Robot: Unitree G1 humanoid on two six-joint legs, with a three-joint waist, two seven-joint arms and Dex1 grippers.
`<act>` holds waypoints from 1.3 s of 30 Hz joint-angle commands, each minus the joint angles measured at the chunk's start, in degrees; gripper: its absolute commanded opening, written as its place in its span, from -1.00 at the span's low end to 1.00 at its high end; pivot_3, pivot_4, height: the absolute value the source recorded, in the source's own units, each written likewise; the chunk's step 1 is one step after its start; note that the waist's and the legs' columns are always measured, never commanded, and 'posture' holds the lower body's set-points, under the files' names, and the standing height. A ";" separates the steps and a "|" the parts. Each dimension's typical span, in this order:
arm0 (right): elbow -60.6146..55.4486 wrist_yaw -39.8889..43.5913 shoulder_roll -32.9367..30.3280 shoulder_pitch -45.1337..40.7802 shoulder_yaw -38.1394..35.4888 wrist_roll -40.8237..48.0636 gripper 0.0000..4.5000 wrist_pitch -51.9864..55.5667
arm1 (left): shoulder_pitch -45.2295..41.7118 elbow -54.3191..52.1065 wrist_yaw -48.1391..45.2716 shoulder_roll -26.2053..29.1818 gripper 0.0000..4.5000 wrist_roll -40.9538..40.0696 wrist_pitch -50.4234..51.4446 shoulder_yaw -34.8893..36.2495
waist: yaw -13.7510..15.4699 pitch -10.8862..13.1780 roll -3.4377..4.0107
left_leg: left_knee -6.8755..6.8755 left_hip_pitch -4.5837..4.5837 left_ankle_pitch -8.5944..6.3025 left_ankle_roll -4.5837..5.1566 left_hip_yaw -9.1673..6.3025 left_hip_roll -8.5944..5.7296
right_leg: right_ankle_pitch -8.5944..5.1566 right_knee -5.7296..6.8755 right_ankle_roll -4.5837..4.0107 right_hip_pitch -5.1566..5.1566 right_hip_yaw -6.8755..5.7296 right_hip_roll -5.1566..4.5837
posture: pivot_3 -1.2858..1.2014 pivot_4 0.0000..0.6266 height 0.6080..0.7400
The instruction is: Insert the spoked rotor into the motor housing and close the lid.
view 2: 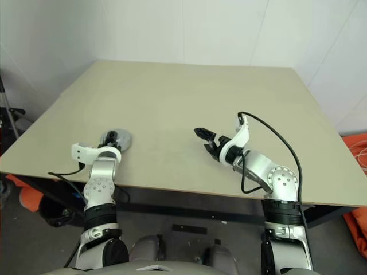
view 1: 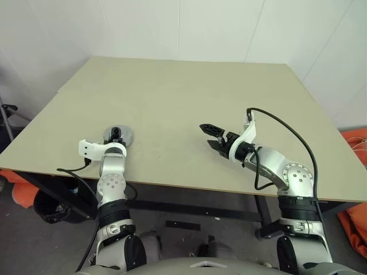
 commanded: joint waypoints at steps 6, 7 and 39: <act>-0.90 1.09 0.14 -1.32 -0.70 -0.20 1.00 -0.02 | 2.34 -3.64 1.61 -0.37 0.99 0.31 3.36 -1.42 | -0.06 0.00 0.01 | 0.00 0.00 0.00 0.00 0.00 0.00 | 0.00 -0.01 0.00 0.00 0.00 0.00 | 0.03 -1.00 1.00; -0.83 1.15 0.15 -1.37 -0.70 -0.26 1.00 -0.02 | 2.72 -4.06 1.85 -0.40 0.99 0.30 3.71 -1.46 | -0.07 0.00 0.01 | -0.01 0.00 0.00 0.00 0.00 0.00 | 0.00 -0.02 0.00 0.00 0.00 0.00 | 0.03 -1.00 1.00; 0.39 1.85 0.79 -2.32 -1.05 -0.76 1.00 1.05 | 11.47 -22.41 21.59 2.34 0.99 -13.10 28.12 -4.78 | -2.11 -0.12 0.20 | -0.05 -0.02 -0.04 0.03 0.02 -0.05 | -0.04 -0.14 0.01 -0.02 0.01 0.01 | 0.03 -1.00 1.00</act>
